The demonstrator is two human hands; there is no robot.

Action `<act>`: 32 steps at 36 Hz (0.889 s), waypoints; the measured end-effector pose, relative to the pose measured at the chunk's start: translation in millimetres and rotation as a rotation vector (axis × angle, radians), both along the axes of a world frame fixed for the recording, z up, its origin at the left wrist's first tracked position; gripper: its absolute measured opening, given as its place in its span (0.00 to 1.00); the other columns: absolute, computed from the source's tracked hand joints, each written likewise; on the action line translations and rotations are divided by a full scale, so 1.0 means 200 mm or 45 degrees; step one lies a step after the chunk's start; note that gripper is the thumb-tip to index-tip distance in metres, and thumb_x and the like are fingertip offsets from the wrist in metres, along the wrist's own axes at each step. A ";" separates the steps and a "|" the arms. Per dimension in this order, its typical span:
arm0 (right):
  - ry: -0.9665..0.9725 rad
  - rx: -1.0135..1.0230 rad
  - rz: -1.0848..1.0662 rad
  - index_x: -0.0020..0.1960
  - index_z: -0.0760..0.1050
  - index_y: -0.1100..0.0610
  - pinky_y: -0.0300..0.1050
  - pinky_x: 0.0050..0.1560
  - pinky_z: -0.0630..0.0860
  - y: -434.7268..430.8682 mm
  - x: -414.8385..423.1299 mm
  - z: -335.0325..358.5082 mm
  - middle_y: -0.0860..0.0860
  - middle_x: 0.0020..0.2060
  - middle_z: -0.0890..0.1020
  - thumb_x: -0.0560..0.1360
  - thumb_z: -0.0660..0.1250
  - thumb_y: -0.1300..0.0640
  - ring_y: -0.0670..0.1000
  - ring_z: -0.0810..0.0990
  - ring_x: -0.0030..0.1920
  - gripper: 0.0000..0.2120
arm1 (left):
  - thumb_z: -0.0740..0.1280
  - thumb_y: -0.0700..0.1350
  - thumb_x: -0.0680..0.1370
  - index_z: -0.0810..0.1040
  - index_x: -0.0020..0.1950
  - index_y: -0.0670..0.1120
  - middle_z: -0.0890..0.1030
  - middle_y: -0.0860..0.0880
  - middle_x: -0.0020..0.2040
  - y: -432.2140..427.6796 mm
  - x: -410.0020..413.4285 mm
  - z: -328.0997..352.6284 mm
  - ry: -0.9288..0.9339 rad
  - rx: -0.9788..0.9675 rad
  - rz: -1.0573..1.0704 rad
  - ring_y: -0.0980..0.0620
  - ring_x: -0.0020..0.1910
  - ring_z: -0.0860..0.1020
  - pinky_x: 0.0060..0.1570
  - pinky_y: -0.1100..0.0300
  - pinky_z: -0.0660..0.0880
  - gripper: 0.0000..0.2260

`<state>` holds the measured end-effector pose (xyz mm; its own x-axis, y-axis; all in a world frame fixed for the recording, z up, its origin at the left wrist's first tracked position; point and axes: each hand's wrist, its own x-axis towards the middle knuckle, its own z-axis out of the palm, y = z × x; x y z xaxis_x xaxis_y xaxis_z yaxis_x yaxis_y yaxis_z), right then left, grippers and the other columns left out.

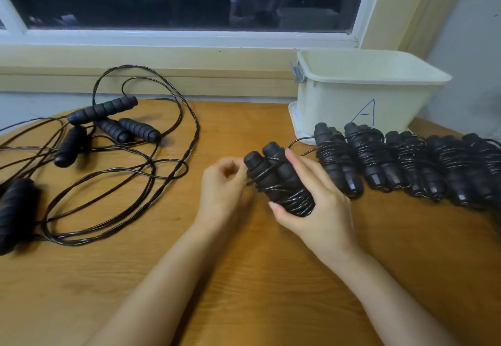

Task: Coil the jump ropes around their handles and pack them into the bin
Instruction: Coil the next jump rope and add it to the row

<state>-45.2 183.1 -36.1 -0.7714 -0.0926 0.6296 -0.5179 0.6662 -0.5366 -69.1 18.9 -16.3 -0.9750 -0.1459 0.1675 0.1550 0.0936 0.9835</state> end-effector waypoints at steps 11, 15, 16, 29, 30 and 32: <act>-0.081 0.172 0.035 0.76 0.65 0.44 0.51 0.50 0.82 0.00 0.01 0.01 0.41 0.67 0.75 0.67 0.69 0.40 0.47 0.81 0.57 0.38 | 0.59 0.57 0.79 0.76 0.66 0.50 0.82 0.50 0.59 -0.02 0.01 0.03 0.018 0.083 -0.394 0.56 0.59 0.80 0.53 0.65 0.76 0.20; -0.142 0.057 0.138 0.75 0.67 0.43 0.42 0.56 0.79 -0.01 0.02 0.00 0.38 0.66 0.75 0.65 0.70 0.40 0.41 0.78 0.60 0.39 | 0.64 0.53 0.78 0.81 0.59 0.43 0.84 0.41 0.56 -0.03 0.00 0.04 -0.130 0.234 -0.403 0.46 0.55 0.82 0.47 0.61 0.79 0.18; -0.168 0.010 0.171 0.74 0.67 0.42 0.40 0.58 0.77 -0.01 0.02 0.00 0.37 0.66 0.75 0.64 0.71 0.40 0.39 0.77 0.61 0.39 | 0.65 0.53 0.78 0.81 0.58 0.43 0.83 0.39 0.57 -0.04 -0.01 0.04 -0.156 0.284 -0.426 0.44 0.55 0.82 0.48 0.58 0.80 0.17; -0.397 0.494 -0.034 0.80 0.46 0.43 0.46 0.55 0.71 -0.02 0.05 0.06 0.39 0.72 0.57 0.68 0.68 0.30 0.45 0.60 0.71 0.50 | 0.48 0.65 0.80 0.70 0.70 0.50 0.81 0.46 0.62 0.02 -0.03 -0.04 -0.253 0.618 -0.408 0.49 0.61 0.81 0.58 0.53 0.77 0.28; -0.397 0.527 -0.054 0.80 0.44 0.43 0.45 0.53 0.70 -0.03 0.05 0.07 0.39 0.71 0.59 0.68 0.67 0.30 0.45 0.61 0.70 0.50 | 0.47 0.65 0.80 0.69 0.71 0.50 0.81 0.46 0.63 0.02 -0.03 -0.04 -0.258 0.634 -0.419 0.49 0.61 0.80 0.60 0.51 0.76 0.28; -0.396 0.504 -0.082 0.80 0.42 0.41 0.43 0.51 0.71 -0.03 0.06 0.07 0.39 0.70 0.64 0.70 0.67 0.33 0.45 0.67 0.68 0.49 | 0.46 0.65 0.81 0.69 0.71 0.51 0.81 0.46 0.63 0.03 -0.03 -0.05 -0.239 0.609 -0.416 0.48 0.61 0.80 0.60 0.51 0.76 0.28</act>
